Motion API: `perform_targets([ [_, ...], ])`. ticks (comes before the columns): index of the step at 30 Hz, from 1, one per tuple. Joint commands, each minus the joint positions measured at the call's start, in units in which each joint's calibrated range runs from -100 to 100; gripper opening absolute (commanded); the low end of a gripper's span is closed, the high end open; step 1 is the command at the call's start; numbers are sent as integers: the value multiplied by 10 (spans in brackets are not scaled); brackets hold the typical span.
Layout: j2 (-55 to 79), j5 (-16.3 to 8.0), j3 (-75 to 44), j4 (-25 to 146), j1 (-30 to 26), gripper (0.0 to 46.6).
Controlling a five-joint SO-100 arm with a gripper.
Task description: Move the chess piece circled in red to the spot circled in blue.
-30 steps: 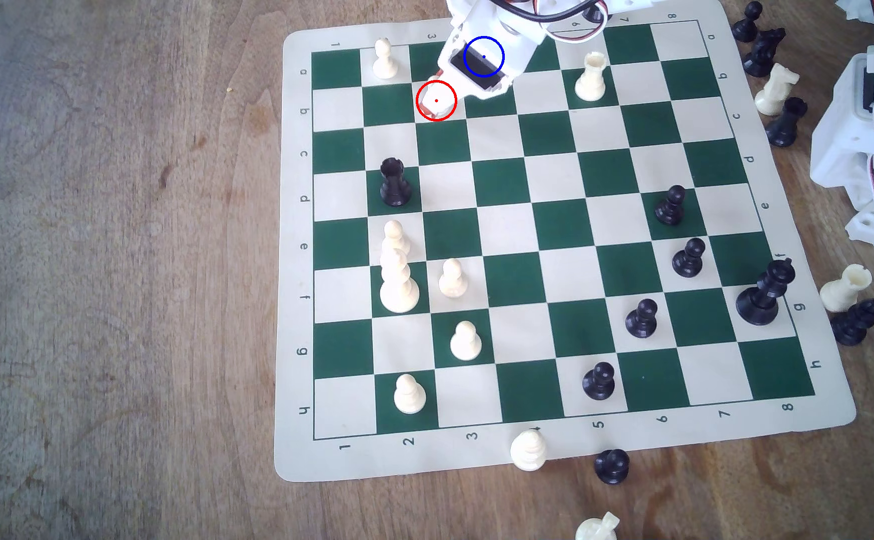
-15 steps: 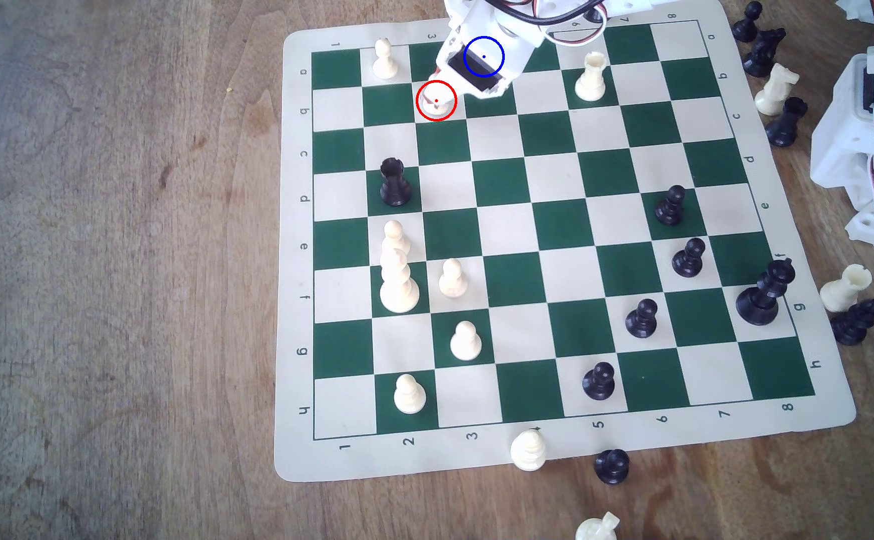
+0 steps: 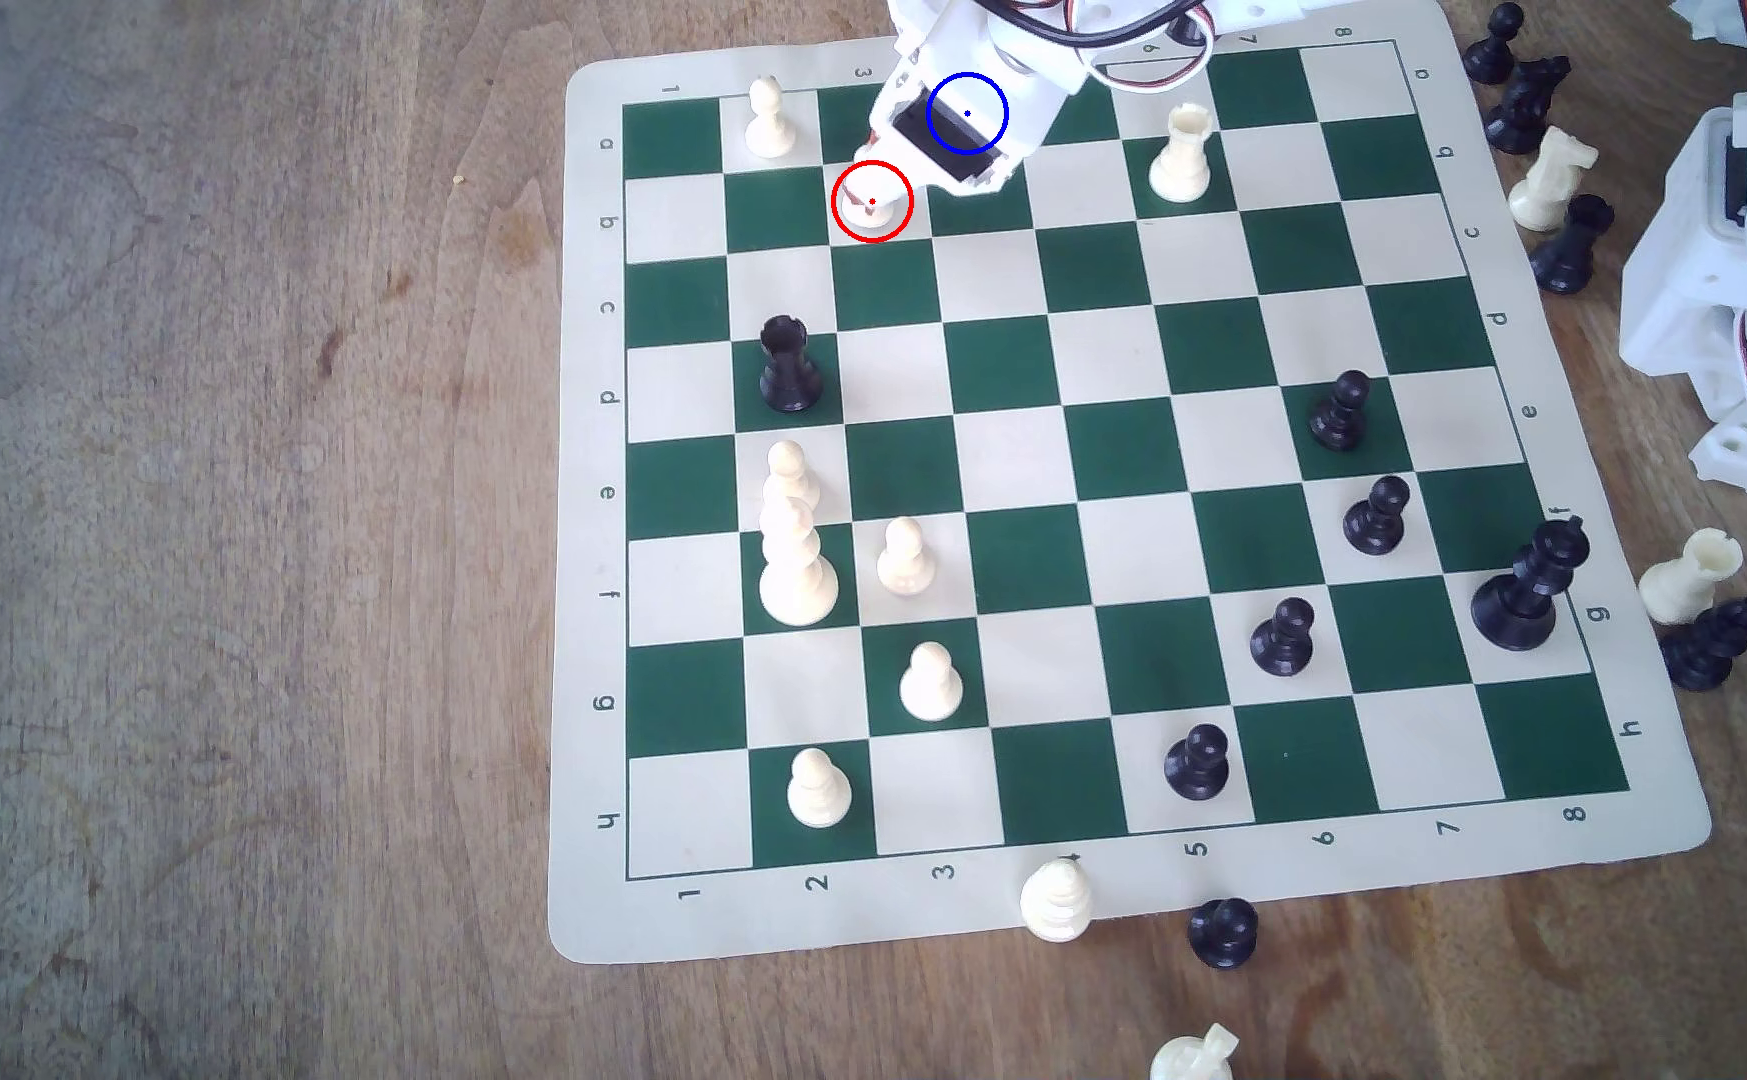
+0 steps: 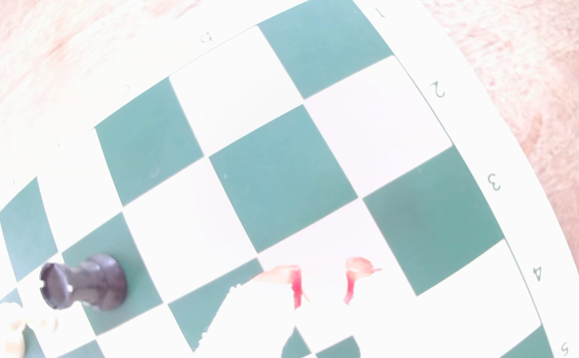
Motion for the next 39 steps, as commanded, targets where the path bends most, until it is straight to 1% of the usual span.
perform_targets([
  [1, -81, 0, -53, 32, 6, 2],
  [7, -179, 7, -67, 85, 27, 2],
  [11, -193, 12, -74, 96, 33, 2],
  [17, -176, 35, -63, 99, 68, 2],
  [20, -174, 48, -33, 96, 88, 2],
  [23, -165, 51, -11, 86, 94, 2],
  [29, -110, 54, 43, 24, 88, 2],
  [39, -53, 54, 30, 9, 86, 2],
])
